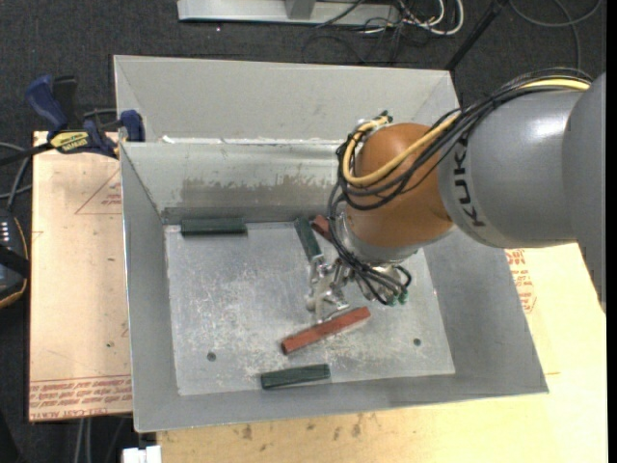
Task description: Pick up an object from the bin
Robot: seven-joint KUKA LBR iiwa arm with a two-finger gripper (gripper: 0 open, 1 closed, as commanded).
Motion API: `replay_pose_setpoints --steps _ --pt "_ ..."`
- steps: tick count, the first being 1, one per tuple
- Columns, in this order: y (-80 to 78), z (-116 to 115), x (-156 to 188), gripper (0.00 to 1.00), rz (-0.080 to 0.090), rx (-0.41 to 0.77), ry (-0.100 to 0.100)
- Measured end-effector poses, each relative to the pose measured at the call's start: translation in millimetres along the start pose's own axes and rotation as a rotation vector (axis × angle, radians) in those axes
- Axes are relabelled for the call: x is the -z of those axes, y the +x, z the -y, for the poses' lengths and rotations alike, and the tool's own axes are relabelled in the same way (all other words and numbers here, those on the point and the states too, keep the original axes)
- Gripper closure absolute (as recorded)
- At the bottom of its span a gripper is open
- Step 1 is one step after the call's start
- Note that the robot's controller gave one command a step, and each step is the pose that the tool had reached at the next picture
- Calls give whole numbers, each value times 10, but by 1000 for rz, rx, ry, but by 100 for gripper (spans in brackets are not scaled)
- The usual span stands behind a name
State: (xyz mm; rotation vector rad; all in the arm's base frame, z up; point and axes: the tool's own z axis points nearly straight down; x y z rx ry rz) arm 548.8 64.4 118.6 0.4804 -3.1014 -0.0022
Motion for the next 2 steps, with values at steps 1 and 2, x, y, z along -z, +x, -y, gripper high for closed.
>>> replay_pose_setpoints --steps 1,2 --pt "-119 132 1182 0 11 28 3" --pt "-109 126 1164 0 6 29 1"
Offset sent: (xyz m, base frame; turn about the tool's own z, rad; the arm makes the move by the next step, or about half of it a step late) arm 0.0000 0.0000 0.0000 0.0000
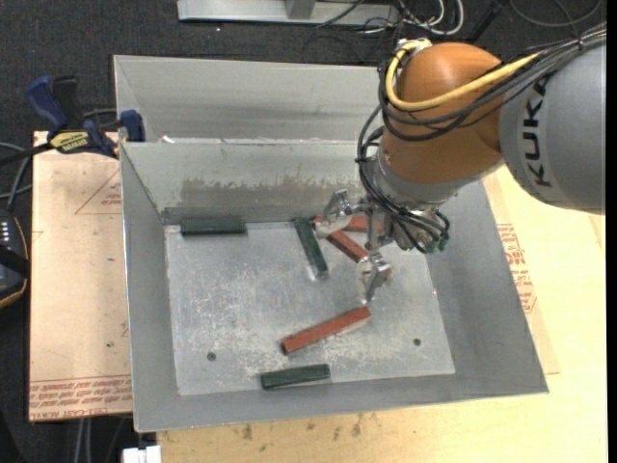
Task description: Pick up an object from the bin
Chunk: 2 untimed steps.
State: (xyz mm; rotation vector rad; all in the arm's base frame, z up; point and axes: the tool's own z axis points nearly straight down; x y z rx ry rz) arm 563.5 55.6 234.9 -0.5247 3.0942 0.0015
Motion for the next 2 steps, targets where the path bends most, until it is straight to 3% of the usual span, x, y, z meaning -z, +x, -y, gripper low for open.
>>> replay_pose_setpoints --steps 1,2 --pt "50 7 -483 0 5 -2 1" --pt "503 -175 -1070 0 -1 125 -1"
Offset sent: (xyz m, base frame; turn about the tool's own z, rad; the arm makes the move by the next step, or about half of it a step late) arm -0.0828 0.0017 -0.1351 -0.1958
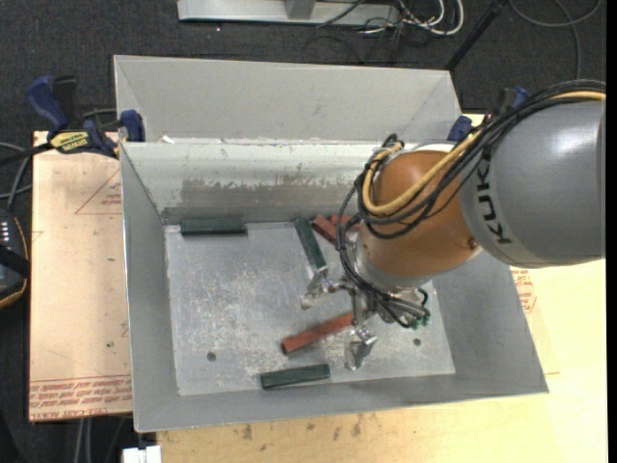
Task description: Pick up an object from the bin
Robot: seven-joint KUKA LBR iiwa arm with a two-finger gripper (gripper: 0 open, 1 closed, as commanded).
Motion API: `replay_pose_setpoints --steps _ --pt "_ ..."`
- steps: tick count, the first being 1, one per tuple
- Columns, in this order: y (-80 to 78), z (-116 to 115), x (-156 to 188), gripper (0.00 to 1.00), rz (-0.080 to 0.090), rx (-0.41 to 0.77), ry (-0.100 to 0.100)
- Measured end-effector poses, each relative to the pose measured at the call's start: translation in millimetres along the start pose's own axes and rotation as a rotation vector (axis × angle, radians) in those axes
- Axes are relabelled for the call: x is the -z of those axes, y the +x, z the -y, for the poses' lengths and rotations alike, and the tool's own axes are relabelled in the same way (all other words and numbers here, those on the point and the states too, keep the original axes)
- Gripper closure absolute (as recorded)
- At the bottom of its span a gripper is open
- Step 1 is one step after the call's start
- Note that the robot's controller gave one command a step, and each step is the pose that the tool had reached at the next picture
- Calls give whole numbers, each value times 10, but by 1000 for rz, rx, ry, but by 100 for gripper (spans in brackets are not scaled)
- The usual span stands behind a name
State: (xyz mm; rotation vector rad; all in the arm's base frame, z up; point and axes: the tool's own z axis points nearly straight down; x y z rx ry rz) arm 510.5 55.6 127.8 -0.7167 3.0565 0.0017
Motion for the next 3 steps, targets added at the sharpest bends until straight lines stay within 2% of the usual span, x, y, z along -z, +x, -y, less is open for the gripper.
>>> replay_pose_setpoints --steps 1,2,3 --pt "-134 133 -494 100 17 259 4" --pt "-135 133 -493 100 17 259 4" --pt "-181 504 869 100 1 198 0"
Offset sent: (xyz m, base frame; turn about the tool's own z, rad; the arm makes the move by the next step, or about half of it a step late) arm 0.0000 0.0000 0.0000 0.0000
